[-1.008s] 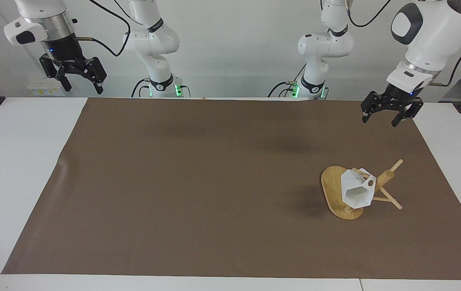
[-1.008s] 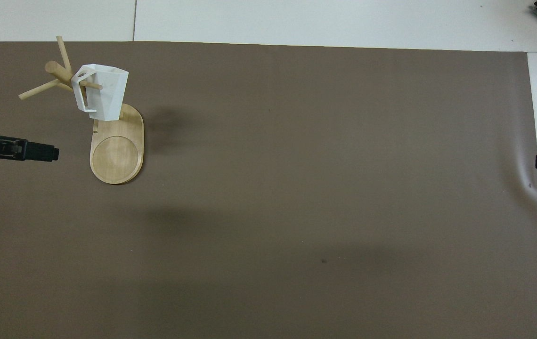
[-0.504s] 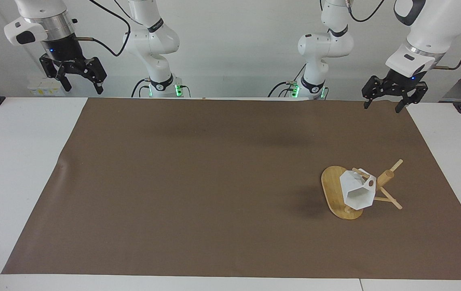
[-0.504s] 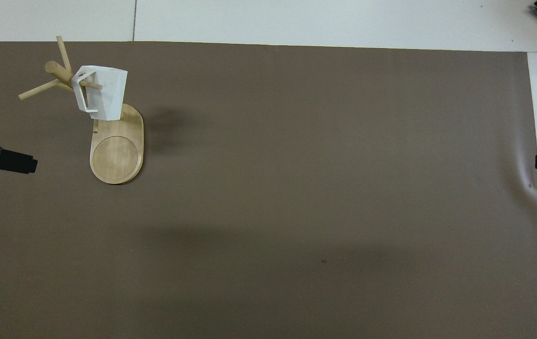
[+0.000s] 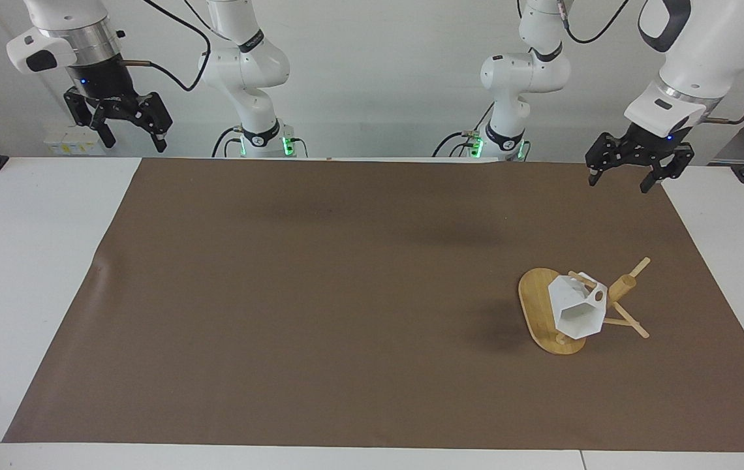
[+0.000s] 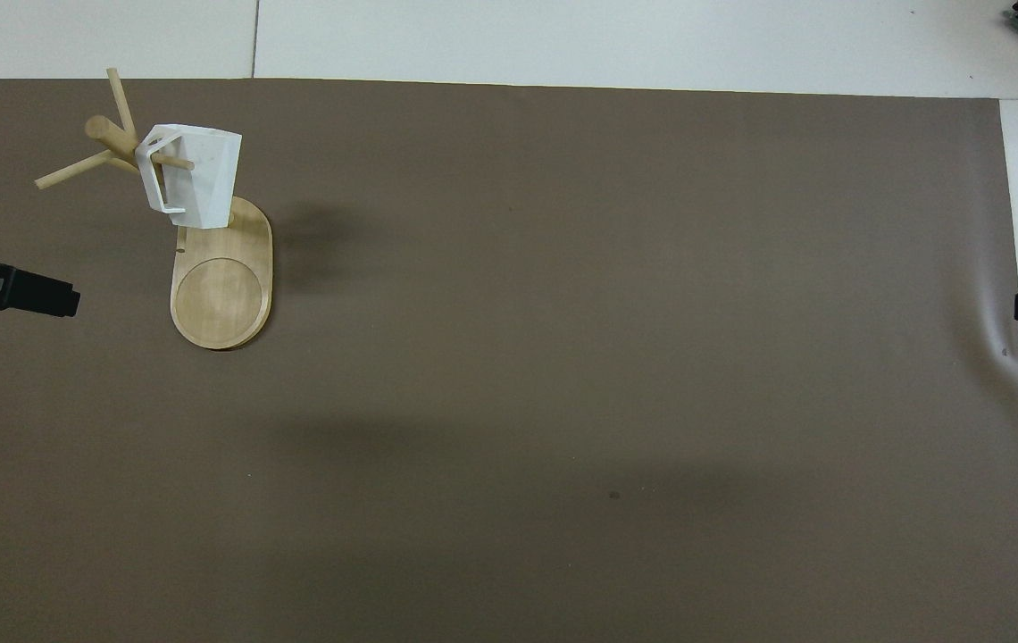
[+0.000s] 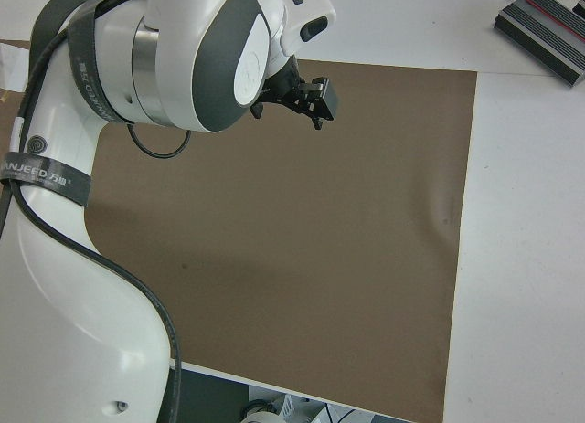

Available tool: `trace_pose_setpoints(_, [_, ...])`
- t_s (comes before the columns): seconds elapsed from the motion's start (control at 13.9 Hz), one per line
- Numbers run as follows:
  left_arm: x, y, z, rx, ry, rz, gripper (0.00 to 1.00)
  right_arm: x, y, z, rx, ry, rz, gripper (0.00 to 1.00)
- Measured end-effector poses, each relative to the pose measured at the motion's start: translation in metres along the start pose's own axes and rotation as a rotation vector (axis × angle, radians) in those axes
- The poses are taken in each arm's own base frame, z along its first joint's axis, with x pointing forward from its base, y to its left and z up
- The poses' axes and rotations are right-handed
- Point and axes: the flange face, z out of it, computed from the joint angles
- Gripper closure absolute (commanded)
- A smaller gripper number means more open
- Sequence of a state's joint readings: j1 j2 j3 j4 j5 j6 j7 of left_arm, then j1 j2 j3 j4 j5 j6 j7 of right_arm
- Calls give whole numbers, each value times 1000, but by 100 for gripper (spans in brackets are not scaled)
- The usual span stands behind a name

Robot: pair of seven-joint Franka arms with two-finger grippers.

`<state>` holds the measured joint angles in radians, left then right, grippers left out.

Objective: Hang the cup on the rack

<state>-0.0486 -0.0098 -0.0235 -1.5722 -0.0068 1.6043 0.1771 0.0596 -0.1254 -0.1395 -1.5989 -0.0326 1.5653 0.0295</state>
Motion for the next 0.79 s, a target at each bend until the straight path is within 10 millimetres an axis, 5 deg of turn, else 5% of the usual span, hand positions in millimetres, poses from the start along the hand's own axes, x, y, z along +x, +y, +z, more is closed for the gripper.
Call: trace_pose_setpoints(0.79, [-10, 20, -2, -7, -45, 16, 0, 0, 0, 0, 0, 0, 0, 0])
